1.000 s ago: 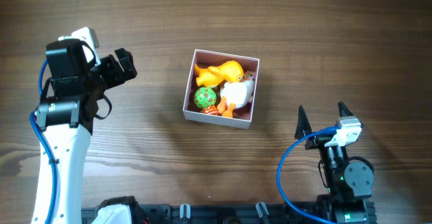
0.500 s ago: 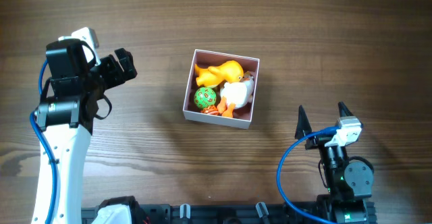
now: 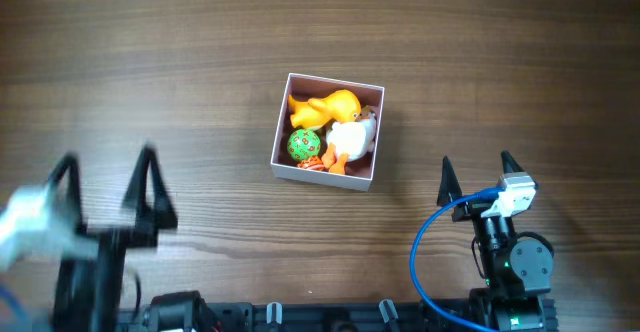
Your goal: Pack container
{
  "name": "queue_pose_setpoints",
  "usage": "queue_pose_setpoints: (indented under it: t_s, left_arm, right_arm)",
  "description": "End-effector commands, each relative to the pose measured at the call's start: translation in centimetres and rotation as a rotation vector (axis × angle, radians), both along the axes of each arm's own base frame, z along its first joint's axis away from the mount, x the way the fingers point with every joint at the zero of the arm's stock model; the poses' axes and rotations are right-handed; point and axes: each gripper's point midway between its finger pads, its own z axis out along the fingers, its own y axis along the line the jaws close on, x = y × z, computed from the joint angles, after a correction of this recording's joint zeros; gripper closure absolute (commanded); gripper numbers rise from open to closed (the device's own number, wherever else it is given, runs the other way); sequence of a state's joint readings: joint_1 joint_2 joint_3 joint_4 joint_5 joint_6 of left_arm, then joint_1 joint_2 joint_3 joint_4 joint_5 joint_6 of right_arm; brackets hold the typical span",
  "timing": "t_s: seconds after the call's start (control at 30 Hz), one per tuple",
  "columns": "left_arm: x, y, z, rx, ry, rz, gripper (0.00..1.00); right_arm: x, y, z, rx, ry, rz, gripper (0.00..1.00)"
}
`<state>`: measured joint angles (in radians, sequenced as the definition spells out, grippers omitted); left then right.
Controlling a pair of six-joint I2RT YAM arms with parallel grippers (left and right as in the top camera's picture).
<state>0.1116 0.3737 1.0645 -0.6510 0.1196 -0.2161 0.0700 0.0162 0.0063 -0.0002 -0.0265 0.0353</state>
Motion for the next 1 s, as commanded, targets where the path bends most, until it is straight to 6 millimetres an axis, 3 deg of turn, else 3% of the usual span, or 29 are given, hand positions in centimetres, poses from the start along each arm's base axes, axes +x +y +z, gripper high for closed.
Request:
queue_pose_setpoints:
  t_s: [0.0,0.13,0.27,0.43,0.63,0.97]
  left_arm:
    - [-5.3,-0.5,0.6,0.007,-0.113,0.006,0.00]
    - [-9.1,-0.9,-1.2,0.010,-0.136,0.007,0.00]
    - [-9.5,-1.0,-4.0,0.001,-0.059,0.007,0.00]
    - [-6.8,-1.2,-8.0,-0.012,0.065,-0.024,0.00]
    - [-1.5,-1.4,-12.2,-0.015,0.096,-0.076,0.00]
    - [4.3,-1.5,-14.3,0.008,-0.089,-0.092,0.00]
  right_arm:
    - [-0.1,0.2,0.3,-0.008,-0.015,0.016,0.00]
    - [-0.1,0.2,0.3,-0.008,-0.015,0.016,0.00]
    - [-0.1,0.2,0.3,-0.008,-0.015,0.016,0.00]
    - [-0.1,0.2,0.3,-0.007,-0.015,0.016,0.00]
    - [-0.1,0.2,0.3,-0.008,-0.015,0.016,0.00]
    - [-0.1,0.2,0.3,-0.008,-0.015,0.016,0.00]
